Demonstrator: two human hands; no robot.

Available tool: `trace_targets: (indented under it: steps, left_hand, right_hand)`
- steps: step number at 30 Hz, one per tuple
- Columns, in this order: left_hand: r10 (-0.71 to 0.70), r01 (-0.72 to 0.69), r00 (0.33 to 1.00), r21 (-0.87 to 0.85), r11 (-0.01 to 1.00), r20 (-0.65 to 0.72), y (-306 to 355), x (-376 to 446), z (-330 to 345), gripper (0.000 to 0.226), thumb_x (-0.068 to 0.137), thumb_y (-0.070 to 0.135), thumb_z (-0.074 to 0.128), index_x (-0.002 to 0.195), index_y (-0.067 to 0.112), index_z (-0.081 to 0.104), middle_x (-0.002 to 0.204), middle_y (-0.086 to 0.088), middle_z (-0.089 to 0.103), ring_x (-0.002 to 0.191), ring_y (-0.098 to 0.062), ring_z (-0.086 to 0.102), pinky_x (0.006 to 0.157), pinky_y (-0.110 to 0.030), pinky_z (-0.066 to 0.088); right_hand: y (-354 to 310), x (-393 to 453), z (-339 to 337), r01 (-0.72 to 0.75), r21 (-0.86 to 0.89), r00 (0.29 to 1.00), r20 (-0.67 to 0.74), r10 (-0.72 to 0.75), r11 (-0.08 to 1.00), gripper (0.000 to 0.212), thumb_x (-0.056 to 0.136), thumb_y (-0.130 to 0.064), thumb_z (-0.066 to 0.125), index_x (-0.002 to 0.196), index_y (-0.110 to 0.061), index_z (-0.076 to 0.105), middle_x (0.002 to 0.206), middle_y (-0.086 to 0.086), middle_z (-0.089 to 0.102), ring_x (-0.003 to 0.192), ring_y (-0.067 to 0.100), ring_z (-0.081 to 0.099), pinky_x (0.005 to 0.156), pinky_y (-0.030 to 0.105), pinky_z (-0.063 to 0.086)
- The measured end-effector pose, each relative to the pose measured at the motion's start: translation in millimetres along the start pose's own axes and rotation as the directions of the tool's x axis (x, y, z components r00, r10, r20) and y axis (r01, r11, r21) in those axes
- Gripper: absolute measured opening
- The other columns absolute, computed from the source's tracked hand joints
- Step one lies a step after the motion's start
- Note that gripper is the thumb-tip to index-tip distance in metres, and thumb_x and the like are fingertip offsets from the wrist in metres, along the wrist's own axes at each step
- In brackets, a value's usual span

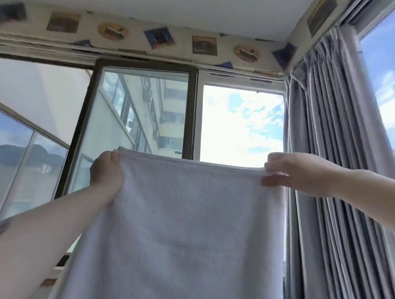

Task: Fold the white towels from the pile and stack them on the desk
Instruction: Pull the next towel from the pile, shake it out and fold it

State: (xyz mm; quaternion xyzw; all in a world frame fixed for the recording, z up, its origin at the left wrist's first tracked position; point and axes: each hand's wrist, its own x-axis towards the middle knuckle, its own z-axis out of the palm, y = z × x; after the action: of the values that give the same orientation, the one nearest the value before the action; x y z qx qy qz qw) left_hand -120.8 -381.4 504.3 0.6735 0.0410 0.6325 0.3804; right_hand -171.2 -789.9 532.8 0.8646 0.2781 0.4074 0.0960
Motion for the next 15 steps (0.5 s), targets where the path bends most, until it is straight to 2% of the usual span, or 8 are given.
trace_targets:
  steps: [3,5,7,10,12,14,15]
  left_hand:
    - [0.049,-0.049,0.999,0.047,0.998,0.008,5.2,3.0,-8.6,0.038,0.105,0.019,0.03,0.086,-0.004,0.052,0.073,-0.008,0.045,0.077,-0.028,0.044,0.064,-0.035,0.026]
    - [0.064,-0.065,0.998,0.056,0.996,0.025,10.4,5.2,-14.1,0.04,0.105,0.021,0.029,0.091,-0.007,0.054,0.074,-0.008,0.047,0.078,-0.028,0.045,0.066,-0.035,0.029]
    - [0.078,-0.079,0.995,0.012,0.997,0.063,18.8,9.8,-24.5,0.042,0.106,0.026,0.03,0.098,-0.005,0.057,0.086,-0.013,0.054,0.084,-0.028,0.048,0.071,-0.034,0.032]
    - [0.107,-0.083,0.975,-0.129,0.988,0.194,34.9,18.8,-50.7,0.047,0.103,0.049,0.031,0.107,0.011,0.058,0.105,-0.011,0.062,0.096,-0.027,0.056,0.083,-0.036,0.043]
    - [0.142,-0.08,0.945,-0.212,0.974,0.294,48.6,26.1,-71.2,0.062,0.091,0.069,0.029,0.108,0.017,0.059,0.109,-0.013,0.065,0.1,-0.026,0.061,0.092,-0.043,0.048]
    - [0.149,-0.017,0.9,-0.31,0.951,0.409,62.1,34.3,-91.9,0.075,0.075,0.085,0.034,0.107,0.023,0.063,0.11,-0.011,0.069,0.098,-0.022,0.066,0.086,-0.043,0.054]
    - [0.143,0.027,0.87,-0.335,0.942,0.473,67.2,38.0,-101.9,0.075,0.069,0.089,0.039,0.105,0.029,0.065,0.108,-0.004,0.072,0.095,-0.017,0.069,0.078,-0.036,0.058]
  right_hand:
    - [0.3,5.6,-3.4,-0.057,0.206,0.998,-0.009,0.061,0.977,0.04,0.096,-0.043,0.052,0.072,-0.012,0.049,0.083,0.002,0.049,0.075,0.02,0.051,0.077,0.039,0.042]
    - [0.8,10.6,-7.2,-0.104,0.26,0.995,0.036,0.098,0.96,0.038,0.097,-0.041,0.053,0.069,-0.016,0.049,0.077,-0.002,0.048,0.072,0.016,0.047,0.071,0.033,0.039]
    - [3.0,14.5,-17.1,-0.144,0.261,0.989,0.074,0.129,0.955,0.034,0.097,-0.044,0.052,0.071,-0.022,0.052,0.075,-0.007,0.052,0.07,0.008,0.051,0.068,0.027,0.04]
    - [10.2,17.7,-39.6,-0.162,0.313,0.987,0.072,0.147,0.936,0.034,0.092,-0.048,0.057,0.078,-0.017,0.061,0.075,-0.003,0.063,0.068,0.009,0.067,0.076,0.036,0.053]
    - [14.1,21.3,-54.4,-0.139,0.394,0.989,0.003,0.15,0.909,0.037,0.086,-0.049,0.062,0.079,-0.013,0.065,0.075,0.002,0.068,0.067,0.01,0.07,0.076,0.039,0.056]
    - [11.7,27.2,-66.0,-0.112,0.47,0.982,-0.081,0.17,0.875,0.047,0.078,-0.052,0.066,0.078,-0.005,0.064,0.074,0.008,0.068,0.067,0.015,0.07,0.069,0.031,0.058]
    - [8.3,30.6,-69.4,-0.099,0.51,0.973,-0.129,0.19,0.855,0.05,0.076,-0.051,0.067,0.078,-0.002,0.062,0.073,0.01,0.067,0.066,0.017,0.07,0.066,0.028,0.059]
